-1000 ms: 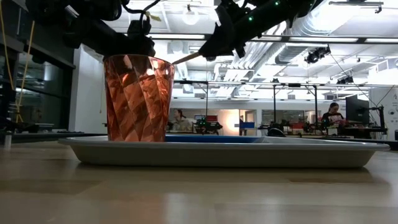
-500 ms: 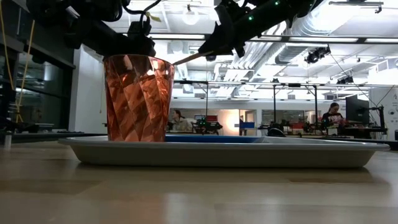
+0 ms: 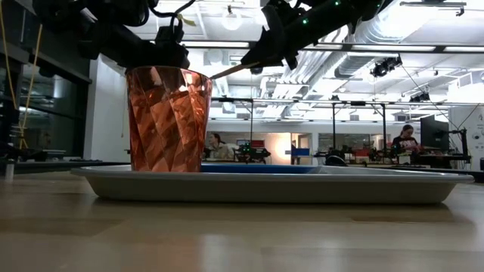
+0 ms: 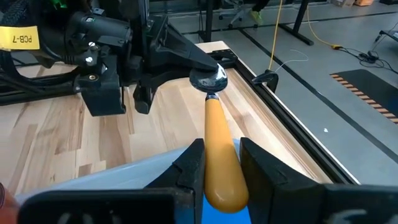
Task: Pick and place plate/cup/fork/spoon on tray
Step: Put the yellow spoon on the gray serving tray to the left of the blue plate
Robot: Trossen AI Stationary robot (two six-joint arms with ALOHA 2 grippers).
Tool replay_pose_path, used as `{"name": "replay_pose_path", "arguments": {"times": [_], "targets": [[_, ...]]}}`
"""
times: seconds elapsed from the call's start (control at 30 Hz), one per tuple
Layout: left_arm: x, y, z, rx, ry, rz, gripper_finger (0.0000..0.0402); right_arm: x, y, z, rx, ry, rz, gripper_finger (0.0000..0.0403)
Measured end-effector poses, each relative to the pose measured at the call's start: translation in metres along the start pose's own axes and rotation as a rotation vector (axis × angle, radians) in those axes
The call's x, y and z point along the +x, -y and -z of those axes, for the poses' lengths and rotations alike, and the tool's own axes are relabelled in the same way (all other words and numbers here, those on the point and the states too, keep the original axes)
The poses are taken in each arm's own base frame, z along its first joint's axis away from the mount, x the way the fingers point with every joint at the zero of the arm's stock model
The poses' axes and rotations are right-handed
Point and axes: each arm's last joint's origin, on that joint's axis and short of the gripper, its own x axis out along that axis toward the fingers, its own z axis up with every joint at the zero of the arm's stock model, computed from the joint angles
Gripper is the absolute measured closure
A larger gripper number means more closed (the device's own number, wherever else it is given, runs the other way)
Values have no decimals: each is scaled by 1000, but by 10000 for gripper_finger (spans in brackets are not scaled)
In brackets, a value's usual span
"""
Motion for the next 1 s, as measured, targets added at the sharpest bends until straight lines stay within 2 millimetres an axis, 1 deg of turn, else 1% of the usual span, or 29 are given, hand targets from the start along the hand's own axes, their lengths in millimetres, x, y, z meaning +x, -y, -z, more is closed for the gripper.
{"name": "replay_pose_path", "arguments": {"times": [0.13, 0.33, 0.47, 0.6, 0.67, 0.73, 0.83, 0.9, 1.0], "targets": [[0, 0, -1, -67, 23, 0, 378, 0, 1, 0, -18, -2, 28, 342], [0, -8, -2, -290, 48, -37, 376, 0, 3, 3, -33, -32, 101, 343], [-1, -8, -1, -304, 30, -43, 376, -5, 4, 3, -52, -55, 107, 343], [-1, -9, 0, -371, 3, -53, 368, -18, 7, 2, -54, -104, 160, 343], [-1, -13, 0, -443, -18, -78, 357, -25, 7, 3, -47, -145, 167, 343], [-2, -15, 1, -474, -32, -89, 342, -32, 5, 6, -42, -203, 163, 343], [-6, -21, 3, -537, -17, -104, 318, -43, -3, 13, -48, -294, 138, 343], [-12, -24, 3, -567, 23, -104, 303, -50, -10, 17, -42, -342, 123, 343], [-25, -35, 6, -670, 113, -117, 281, -60, -23, 28, -40, -352, 93, 343]]}}
